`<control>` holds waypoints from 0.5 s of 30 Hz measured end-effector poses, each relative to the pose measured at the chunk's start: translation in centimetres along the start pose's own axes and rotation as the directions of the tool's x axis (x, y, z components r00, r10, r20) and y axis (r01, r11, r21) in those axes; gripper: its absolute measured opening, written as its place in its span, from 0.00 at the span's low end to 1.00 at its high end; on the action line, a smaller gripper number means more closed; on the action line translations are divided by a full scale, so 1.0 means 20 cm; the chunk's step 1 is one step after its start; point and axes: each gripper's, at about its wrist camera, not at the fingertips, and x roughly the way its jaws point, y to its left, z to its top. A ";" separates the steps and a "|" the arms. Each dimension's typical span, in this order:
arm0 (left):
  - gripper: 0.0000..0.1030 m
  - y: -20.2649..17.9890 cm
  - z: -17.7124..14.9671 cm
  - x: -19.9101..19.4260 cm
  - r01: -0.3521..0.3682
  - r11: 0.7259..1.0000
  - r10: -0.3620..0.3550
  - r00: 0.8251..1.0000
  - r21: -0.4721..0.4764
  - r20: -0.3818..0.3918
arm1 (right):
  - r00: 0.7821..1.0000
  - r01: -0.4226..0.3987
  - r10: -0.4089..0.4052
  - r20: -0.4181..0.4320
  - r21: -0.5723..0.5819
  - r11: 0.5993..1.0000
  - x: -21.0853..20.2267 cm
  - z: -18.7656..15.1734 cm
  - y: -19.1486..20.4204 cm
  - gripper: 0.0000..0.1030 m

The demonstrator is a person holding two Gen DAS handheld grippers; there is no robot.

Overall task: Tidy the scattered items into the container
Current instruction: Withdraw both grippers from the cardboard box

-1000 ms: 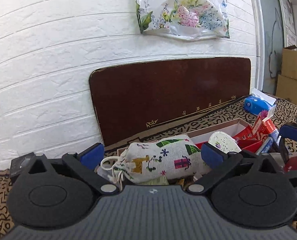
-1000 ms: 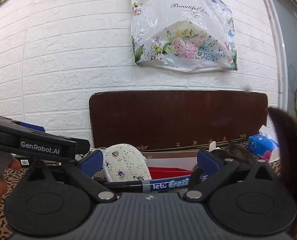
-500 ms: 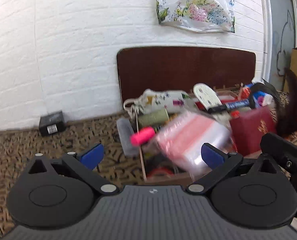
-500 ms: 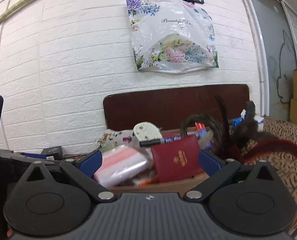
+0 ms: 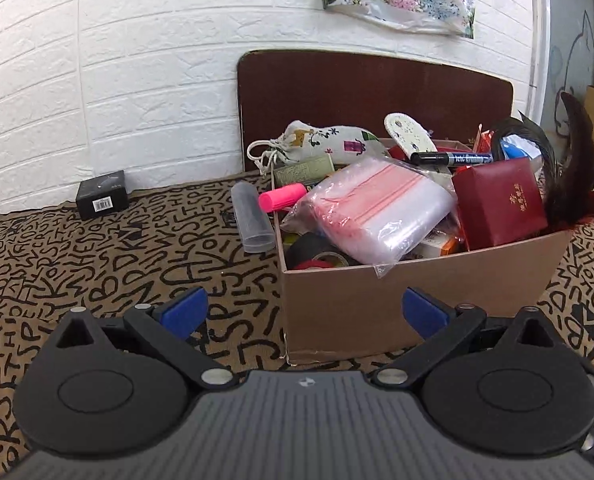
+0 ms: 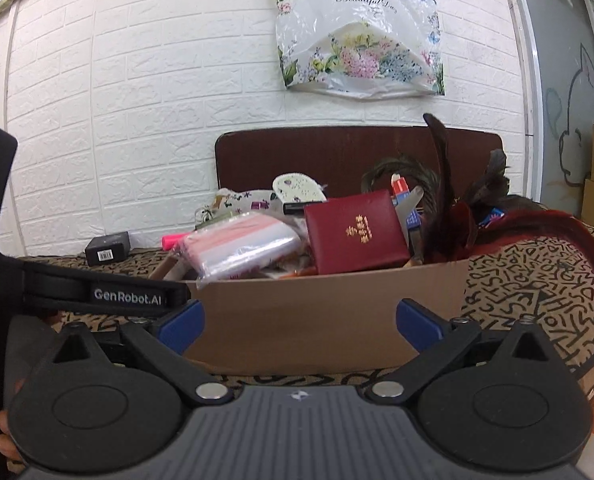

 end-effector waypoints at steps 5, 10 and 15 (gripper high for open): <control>1.00 -0.02 -0.02 0.00 -0.009 1.000 0.008 1.000 0.004 0.024 | 0.999 -0.031 0.031 -0.019 0.014 0.999 0.01 -0.03 0.00 1.00; 1.00 -0.05 -0.05 0.00 -0.036 0.999 0.035 0.999 0.031 0.008 | 0.998 -0.050 0.050 -0.045 -0.007 0.999 0.01 -0.05 0.04 1.00; 1.00 -0.06 -0.08 0.00 -0.073 0.997 0.073 0.997 0.024 -0.008 | 0.996 -0.054 0.053 -0.068 -0.013 0.998 0.00 -0.07 0.07 1.00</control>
